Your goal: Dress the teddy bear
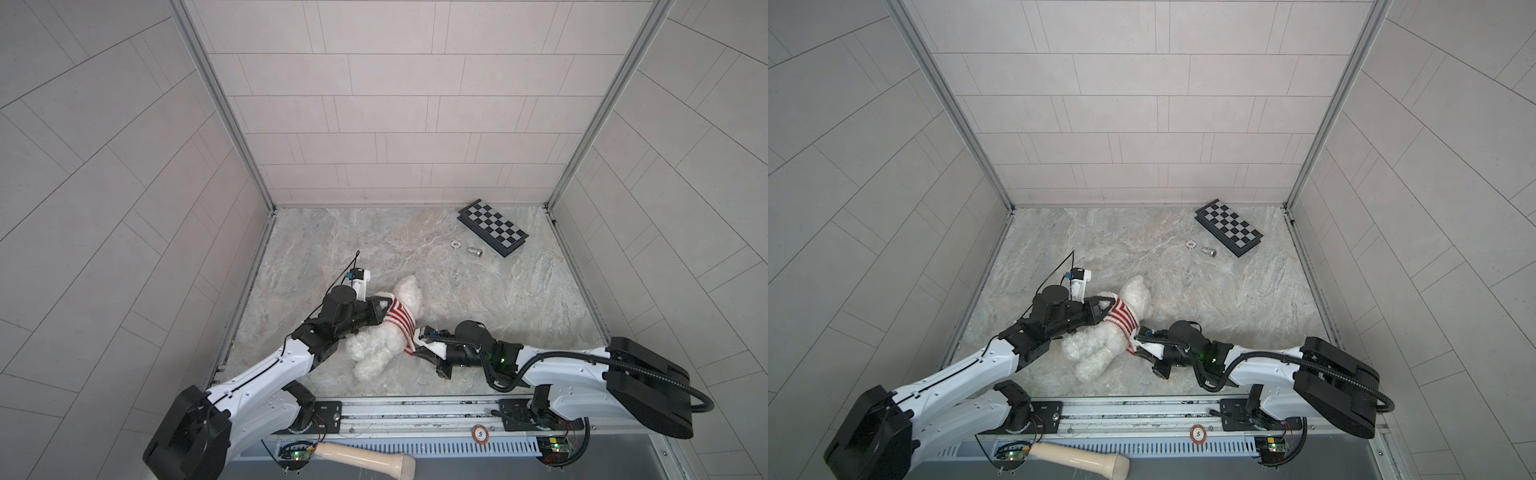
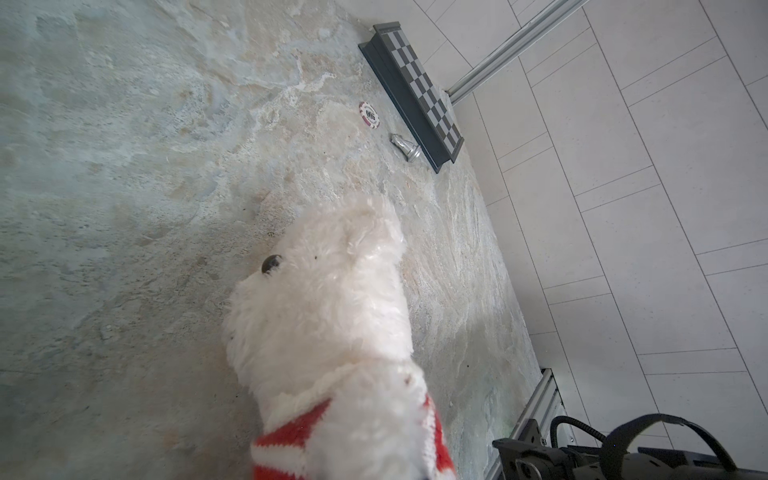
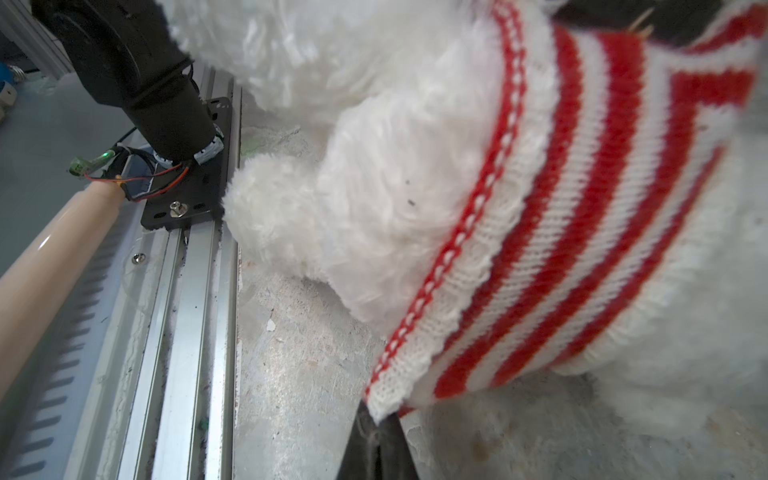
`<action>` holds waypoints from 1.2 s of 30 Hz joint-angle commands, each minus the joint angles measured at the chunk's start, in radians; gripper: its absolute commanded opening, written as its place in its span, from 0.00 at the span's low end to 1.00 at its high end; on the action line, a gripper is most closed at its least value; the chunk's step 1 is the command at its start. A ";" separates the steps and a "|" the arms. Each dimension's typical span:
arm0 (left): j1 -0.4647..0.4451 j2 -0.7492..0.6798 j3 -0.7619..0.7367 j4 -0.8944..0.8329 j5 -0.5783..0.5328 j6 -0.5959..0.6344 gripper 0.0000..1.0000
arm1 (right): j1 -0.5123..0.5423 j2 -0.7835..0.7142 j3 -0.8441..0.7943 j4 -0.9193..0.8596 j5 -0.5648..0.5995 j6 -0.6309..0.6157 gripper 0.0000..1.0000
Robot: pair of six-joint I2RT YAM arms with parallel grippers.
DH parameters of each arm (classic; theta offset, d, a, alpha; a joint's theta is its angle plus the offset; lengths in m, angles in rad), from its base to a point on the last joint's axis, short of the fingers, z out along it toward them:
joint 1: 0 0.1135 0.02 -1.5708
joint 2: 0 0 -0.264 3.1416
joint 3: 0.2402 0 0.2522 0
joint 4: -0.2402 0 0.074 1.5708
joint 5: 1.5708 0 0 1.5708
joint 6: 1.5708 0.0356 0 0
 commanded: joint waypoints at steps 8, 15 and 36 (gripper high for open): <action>-0.012 -0.100 0.160 -0.207 0.067 0.251 0.00 | 0.008 -0.294 0.132 -0.301 0.189 -0.031 0.28; -0.029 -0.135 0.196 -0.312 0.041 0.314 0.00 | 0.008 -0.251 0.271 -0.409 0.257 -0.165 0.35; -0.061 -0.135 0.235 -0.359 0.011 0.312 0.00 | 0.011 -0.027 0.400 -0.347 0.081 -0.234 0.33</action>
